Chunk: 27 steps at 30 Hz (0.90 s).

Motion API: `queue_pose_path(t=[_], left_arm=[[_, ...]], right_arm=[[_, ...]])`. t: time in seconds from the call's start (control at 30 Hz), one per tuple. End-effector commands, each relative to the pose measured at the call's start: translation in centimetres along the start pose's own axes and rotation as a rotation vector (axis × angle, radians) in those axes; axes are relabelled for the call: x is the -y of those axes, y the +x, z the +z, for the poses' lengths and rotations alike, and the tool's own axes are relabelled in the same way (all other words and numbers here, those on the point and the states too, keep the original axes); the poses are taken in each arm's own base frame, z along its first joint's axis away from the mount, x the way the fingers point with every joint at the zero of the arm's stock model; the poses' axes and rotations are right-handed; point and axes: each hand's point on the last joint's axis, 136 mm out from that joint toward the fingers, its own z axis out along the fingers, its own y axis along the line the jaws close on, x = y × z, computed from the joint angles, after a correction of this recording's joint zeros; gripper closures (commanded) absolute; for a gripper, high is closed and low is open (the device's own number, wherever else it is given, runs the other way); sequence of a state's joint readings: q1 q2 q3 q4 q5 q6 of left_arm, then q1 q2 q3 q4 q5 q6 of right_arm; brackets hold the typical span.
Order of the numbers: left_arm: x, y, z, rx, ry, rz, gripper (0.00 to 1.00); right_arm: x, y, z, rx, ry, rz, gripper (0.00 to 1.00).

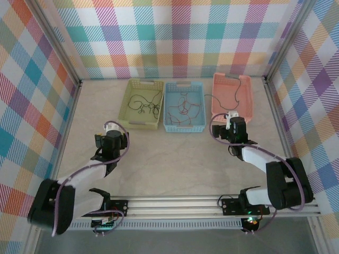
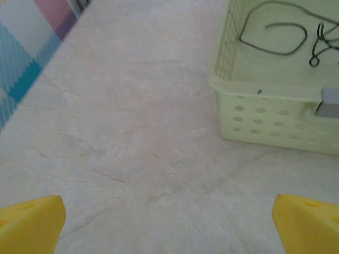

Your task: Untangle the cables

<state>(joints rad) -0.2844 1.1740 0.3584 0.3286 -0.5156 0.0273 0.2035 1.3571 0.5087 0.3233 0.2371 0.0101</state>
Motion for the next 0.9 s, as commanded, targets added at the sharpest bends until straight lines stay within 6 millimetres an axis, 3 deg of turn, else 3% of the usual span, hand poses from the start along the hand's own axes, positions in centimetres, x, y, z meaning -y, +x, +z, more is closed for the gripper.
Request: queue_pose_path(t=[0.0,0.17,0.33,0.5,0.6,0.63,0.7,0.73,0.77,0.87], left_arm=[[1.2,-2.9,2.2,0.081,0.082,-0.065,0.0],[0.7,-3.6,3.8,0.121,0.083,-0.098,0.01],[1.6,-3.1,4.6,0.146,0.143,-0.101,0.03],[2.3,-2.8,5.6,0.119,0.173,-0.087,0.04],[2.0,-1.6,5.5,0.138,0.171,-0.108,0.12],[2.6,-2.1,5.8,0.169,0.196,-0.093,0.13],[2.4,-1.6,6.4,0.093,0.22,-0.112,0.11],[2.4,-2.0,6.5,0.111,0.221,-0.121,0.02],[2.4,-1.7,6.5,0.088,0.224,-0.119,0.0],[2.3,-1.8,6.6,0.093,0.232,-0.131,0.0]], right_arm=[[0.2,-1.9,0.3,0.115,-0.013,0.02,0.0],[2.0,-2.7,-0.1,0.188,0.019,0.046,0.0],[2.4,-3.0,-1.1,0.292,0.026,0.022,0.0],[4.3,-2.1,0.8,0.281,0.042,0.111,0.0],[4.1,-1.8,1.9,0.248,0.006,0.106,0.0],[3.8,-1.8,2.0,0.238,-0.012,0.099,0.0],[3.7,-1.7,2.1,0.229,-0.021,0.103,0.0],[3.8,-1.8,2.1,0.231,-0.032,0.11,0.0],[3.8,-1.8,2.1,0.226,-0.035,0.112,0.0],[3.9,-1.7,2.2,0.224,-0.041,0.117,0.0]])
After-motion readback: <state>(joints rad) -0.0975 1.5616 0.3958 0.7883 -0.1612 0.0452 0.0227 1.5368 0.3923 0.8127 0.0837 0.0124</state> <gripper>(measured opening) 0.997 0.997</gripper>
